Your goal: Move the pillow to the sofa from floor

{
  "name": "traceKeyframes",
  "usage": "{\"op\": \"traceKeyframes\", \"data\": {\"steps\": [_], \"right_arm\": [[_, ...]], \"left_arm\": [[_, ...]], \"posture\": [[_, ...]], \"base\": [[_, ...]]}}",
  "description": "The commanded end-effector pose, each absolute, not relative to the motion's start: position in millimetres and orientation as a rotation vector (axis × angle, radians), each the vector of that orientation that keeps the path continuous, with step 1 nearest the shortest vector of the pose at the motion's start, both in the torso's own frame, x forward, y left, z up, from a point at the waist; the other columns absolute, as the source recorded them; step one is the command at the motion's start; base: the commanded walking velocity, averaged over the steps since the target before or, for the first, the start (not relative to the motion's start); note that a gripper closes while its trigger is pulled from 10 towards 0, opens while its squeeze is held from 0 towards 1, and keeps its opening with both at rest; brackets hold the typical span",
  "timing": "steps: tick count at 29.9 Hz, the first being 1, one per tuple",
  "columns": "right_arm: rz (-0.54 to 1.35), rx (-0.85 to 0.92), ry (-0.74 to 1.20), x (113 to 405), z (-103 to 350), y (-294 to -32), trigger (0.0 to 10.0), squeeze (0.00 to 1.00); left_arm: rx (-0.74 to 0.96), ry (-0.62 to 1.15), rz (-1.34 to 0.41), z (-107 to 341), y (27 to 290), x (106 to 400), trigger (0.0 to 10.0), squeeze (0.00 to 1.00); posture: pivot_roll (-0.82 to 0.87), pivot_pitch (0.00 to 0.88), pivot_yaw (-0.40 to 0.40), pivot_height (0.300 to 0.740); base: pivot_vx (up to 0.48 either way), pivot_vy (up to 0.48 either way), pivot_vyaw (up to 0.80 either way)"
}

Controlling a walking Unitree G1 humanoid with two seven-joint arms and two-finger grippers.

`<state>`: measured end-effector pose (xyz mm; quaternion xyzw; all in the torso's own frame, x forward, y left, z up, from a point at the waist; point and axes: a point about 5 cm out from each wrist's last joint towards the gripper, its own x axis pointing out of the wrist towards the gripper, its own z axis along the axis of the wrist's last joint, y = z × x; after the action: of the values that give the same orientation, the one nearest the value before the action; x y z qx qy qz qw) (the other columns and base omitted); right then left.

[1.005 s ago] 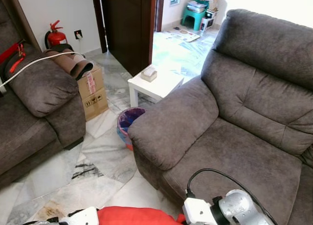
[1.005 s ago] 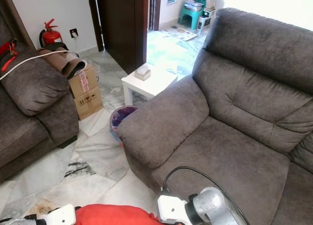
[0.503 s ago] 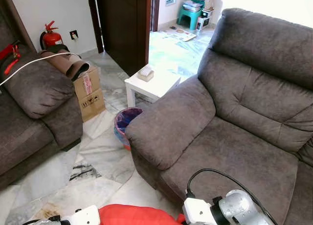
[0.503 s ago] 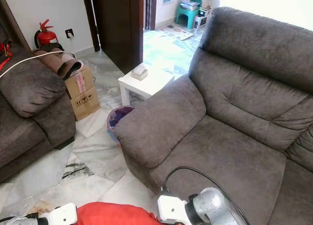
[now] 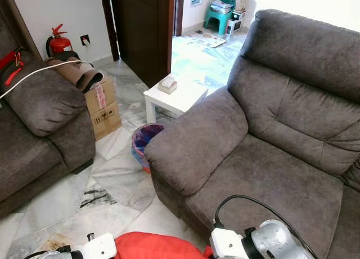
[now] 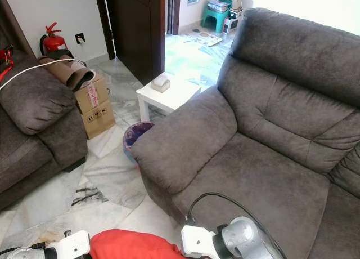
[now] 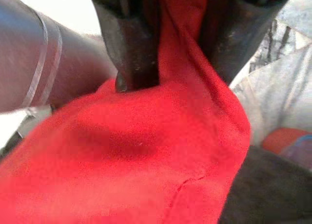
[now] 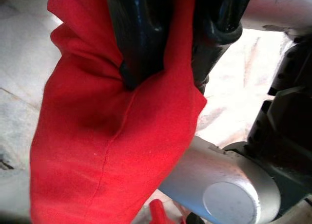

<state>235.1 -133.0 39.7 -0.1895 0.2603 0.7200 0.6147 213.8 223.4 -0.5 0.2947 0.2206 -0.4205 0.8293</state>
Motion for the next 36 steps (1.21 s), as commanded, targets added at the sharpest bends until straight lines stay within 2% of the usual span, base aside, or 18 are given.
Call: {"op": "traceKeyframes", "data": {"steps": [1, 4, 7, 9, 12, 13, 14, 15, 20, 25, 28, 32, 36], "right_arm": [[1.647, -0.408, 0.500, 241.7, 47.2, -124.4, 10.0, 0.00], [1.519, -0.288, 0.441, 251.0, 45.1, -123.6, 10.0, 0.00], [1.282, -0.261, 0.437, 264.7, 34.9, -130.7, 10.0, 0.00], [1.240, -0.271, 0.449, 266.0, 31.9, -132.8, 10.0, 0.00], [1.029, -0.260, 0.461, 273.3, 23.4, -140.7, 10.0, 0.00], [0.920, -0.220, 0.455, 276.7, 21.1, -144.3, 10.0, 0.00], [0.920, -0.220, 0.455, 276.7, 21.1, -144.3, 10.0, 0.00], [0.855, -0.188, 0.442, 278.4, 21.0, -146.5, 10.0, 0.00], [0.686, -0.013, 0.361, 280.7, 24.3, -143.7, 10.0, 0.00], [0.506, 0.040, 0.329, 282.6, 21.8, -144.9, 10.0, 0.00], [0.389, 0.140, 0.303, 288.1, 27.2, -147.3, 10.0, 0.00], [0.391, 0.188, 0.258, 291.3, 35.1, -139.3, 10.0, 0.00], [0.315, 0.259, 0.233, 294.0, 38.4, -137.5, 10.0, 0.00]], "left_arm": [[0.584, 0.415, -0.844, 7.0, 219.5, 220.8, 0.0, 0.00], [0.533, 0.350, -0.754, 18.4, 215.2, 234.1, 0.0, 0.00], [0.450, 0.253, -0.608, 34.4, 207.7, 252.7, 0.0, 0.00], [0.435, 0.231, -0.570, 38.1, 206.8, 256.3, 0.0, 0.00], [0.354, 0.150, -0.307, 53.5, 211.4, 276.5, 0.1, 0.00], [0.272, 0.119, -0.154, 61.3, 216.0, 285.3, 3.1, 0.00], [0.272, 0.119, -0.154, 61.3, 216.0, 285.3, 3.1, 0.00], [0.203, 0.101, -0.076, 65.3, 217.0, 289.0, 10.0, 0.00], [0.155, 0.039, -0.054, 75.4, 194.9, 292.1, 10.0, 0.00], [0.134, -0.034, -0.021, 84.2, 182.1, 290.3, 10.0, 0.00], [0.217, -0.022, -0.079, 80.6, 170.2, 288.2, 10.0, 0.00], [0.191, -0.046, -0.013, 88.2, 168.0, 294.2, 10.0, 0.00], [0.233, -0.103, -0.028, 96.3, 162.0, 294.3, 10.0, 0.00]], "posture": [[0.16, 0.118, -0.041, 0.740], [0.17, 0.118, -0.041, 0.740], [0.17, 0.117, -0.040, 0.740], [0.17, 0.118, -0.041, 0.740], [0.18, 0.124, -0.039, 0.740], [0.17, 0.124, -0.039, 0.740], [0.17, 0.124, -0.039, 0.740], [0.17, 0.122, -0.040, 0.740], [0.15, 0.124, -0.039, 0.740], [0.15, 0.123, -0.038, 0.740], [0.15, 0.124, -0.046, 0.740], [0.15, 0.115, -0.047, 0.740], [0.15, 0.105, -0.048, 0.740]], "base": [[0.000, 0.000, 0.00], [0.000, 0.000, 0.00], [0.000, 0.000, 0.00], [0.000, 0.000, 0.00], [0.000, 0.000, 0.00], [0.000, 0.000, 0.00], [0.000, 0.000, 0.00], [0.000, 0.000, 0.00], [0.000, 0.000, 0.00], [0.000, 0.000, 0.00], [0.000, 0.000, 0.00], [0.000, 0.000, 0.00], [0.000, 0.000, 0.00]]}}
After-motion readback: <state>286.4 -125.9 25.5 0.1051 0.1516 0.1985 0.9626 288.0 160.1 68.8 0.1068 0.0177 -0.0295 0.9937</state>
